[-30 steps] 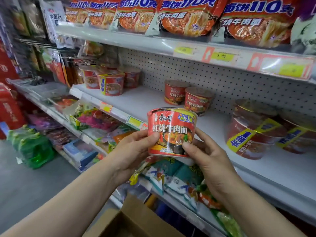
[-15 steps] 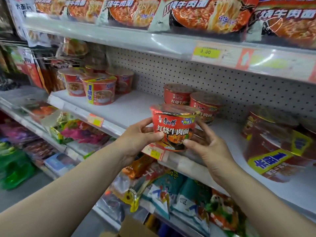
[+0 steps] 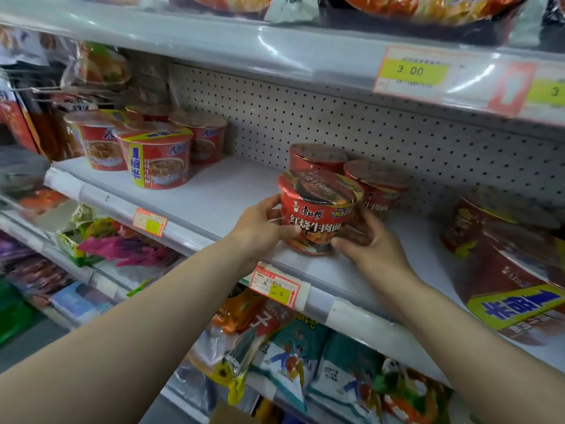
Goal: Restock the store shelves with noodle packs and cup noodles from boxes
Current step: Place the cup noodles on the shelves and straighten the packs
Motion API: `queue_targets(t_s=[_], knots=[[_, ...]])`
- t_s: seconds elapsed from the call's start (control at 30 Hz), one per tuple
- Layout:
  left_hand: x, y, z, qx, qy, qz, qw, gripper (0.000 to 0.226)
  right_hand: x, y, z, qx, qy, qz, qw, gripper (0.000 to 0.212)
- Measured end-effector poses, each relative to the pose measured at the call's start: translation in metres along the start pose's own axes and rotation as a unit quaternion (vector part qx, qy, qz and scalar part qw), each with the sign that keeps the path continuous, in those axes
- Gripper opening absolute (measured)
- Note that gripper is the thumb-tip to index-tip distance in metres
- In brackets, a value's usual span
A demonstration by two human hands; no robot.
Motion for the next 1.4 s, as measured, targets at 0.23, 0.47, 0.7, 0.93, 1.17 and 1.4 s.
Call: queue_targets(t_s=[0.23, 0.47, 0.7, 0.93, 1.17, 1.4], knots=[[0.002, 0.017, -0.002, -0.003, -0.008, 0.001, 1.000, 0.069, -0.005, 0.017, 0.007, -0.025, -0.005, -0.004, 1.000, 0.069], [-0.002, 0.025, 0.001, 0.000, -0.019, -0.013, 1.000, 0.066, -0.008, 0.023, 0.010, -0.041, 0.006, 0.003, 0.999, 0.067], [-0.004, 0.021, 0.004, -0.030, -0.019, -0.028, 0.999, 0.067, -0.012, 0.019, 0.012, -0.037, 0.037, 0.018, 0.998, 0.069], [-0.008, -0.029, 0.010, -0.187, -0.012, 0.024, 0.982, 0.071, -0.003, -0.016, -0.005, -0.062, 0.066, 0.053, 0.994, 0.060], [0.031, -0.161, 0.090, -0.149, -0.185, 0.002, 0.971, 0.039, 0.009, -0.112, -0.063, -0.088, 0.145, 0.084, 0.982, 0.031], [0.093, -0.227, 0.235, -0.079, -0.143, -0.091, 0.982, 0.037, -0.047, -0.237, -0.179, -0.147, 0.130, 0.153, 0.969, 0.014]])
Point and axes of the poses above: each hand's wrist, its own y-axis towards the middle knuckle, its own z-axis out of the palm, x = y × z, the point moved 5 cm from there along y, towards the middle knuckle, and after that the axes turned 6 degrees about y, right-handed, at the moved point
